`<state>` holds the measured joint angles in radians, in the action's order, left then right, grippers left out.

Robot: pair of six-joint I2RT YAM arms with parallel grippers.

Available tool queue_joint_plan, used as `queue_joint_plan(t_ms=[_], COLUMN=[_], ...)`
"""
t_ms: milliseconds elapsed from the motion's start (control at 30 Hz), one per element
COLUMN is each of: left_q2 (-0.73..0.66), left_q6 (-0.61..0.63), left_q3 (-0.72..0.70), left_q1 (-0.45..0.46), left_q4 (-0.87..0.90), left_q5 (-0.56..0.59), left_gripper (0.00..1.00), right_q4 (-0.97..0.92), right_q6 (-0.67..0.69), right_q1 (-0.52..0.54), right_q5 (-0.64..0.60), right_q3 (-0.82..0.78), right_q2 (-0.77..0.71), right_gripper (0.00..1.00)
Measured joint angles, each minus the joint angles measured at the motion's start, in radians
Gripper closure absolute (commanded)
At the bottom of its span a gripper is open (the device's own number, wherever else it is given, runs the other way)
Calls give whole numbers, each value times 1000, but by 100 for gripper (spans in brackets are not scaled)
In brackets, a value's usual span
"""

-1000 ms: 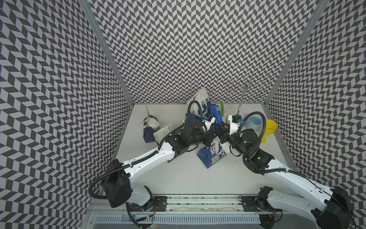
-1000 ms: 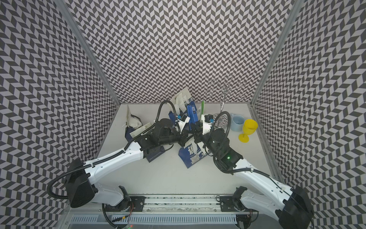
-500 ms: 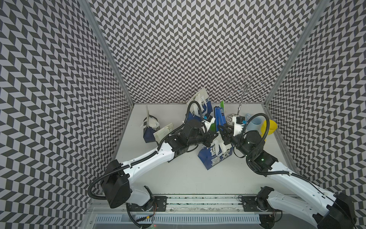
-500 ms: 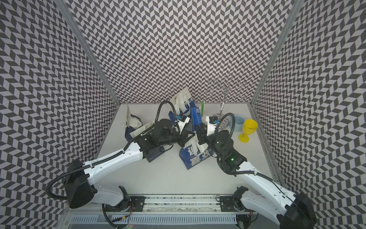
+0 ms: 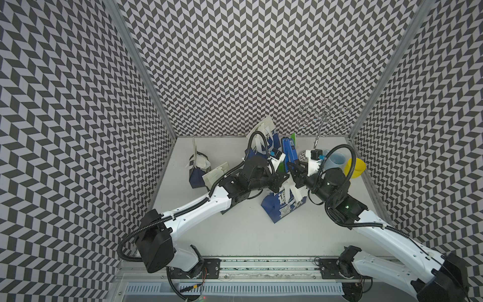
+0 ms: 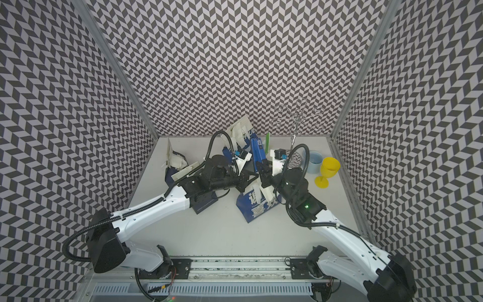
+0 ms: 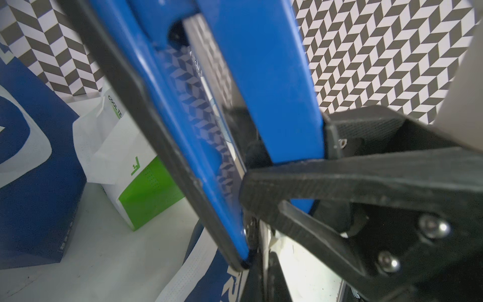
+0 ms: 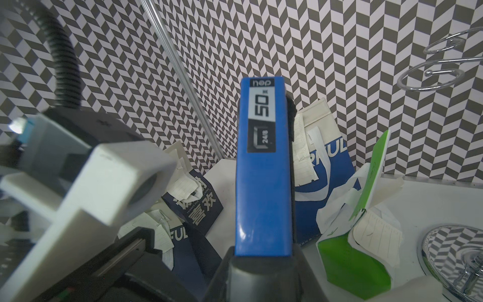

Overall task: Staple the receipts to the bags
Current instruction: Place the stapler in the takeout bag.

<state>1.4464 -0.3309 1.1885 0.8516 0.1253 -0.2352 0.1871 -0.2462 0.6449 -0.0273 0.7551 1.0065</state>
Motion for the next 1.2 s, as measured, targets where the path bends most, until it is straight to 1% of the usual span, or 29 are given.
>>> queue_joint_plan(t_ms=[233,333,467,567,667,967,1200], left_q2=[70,80,82,82,82,70,67], left_q6=[-2,-4,-12,-26,-31,-56,-60], left_q3=[116,140,147,147,147,122,111], left_q1=[8,10,11,-11,-25,-27,-27], left_q4=[118,150,180,192,199,174,165], left_q5=[14,32,89,142,164,165,148], left_gripper=[100,100,100,100,100,100,100], right_q4=[9,23,22,24,21,24,38], right_q6=[3,10,17,18,18,16,16], right_q1=[0,0,0,0,1,1,1], right_q5=[0,-1,0,0,-2,-2,-3], right_q3=[8,9,14,22,22,20,20], right_q2=[10,14,19,19,15,15,47], right_gripper=[100,100,100,100,100,100,100])
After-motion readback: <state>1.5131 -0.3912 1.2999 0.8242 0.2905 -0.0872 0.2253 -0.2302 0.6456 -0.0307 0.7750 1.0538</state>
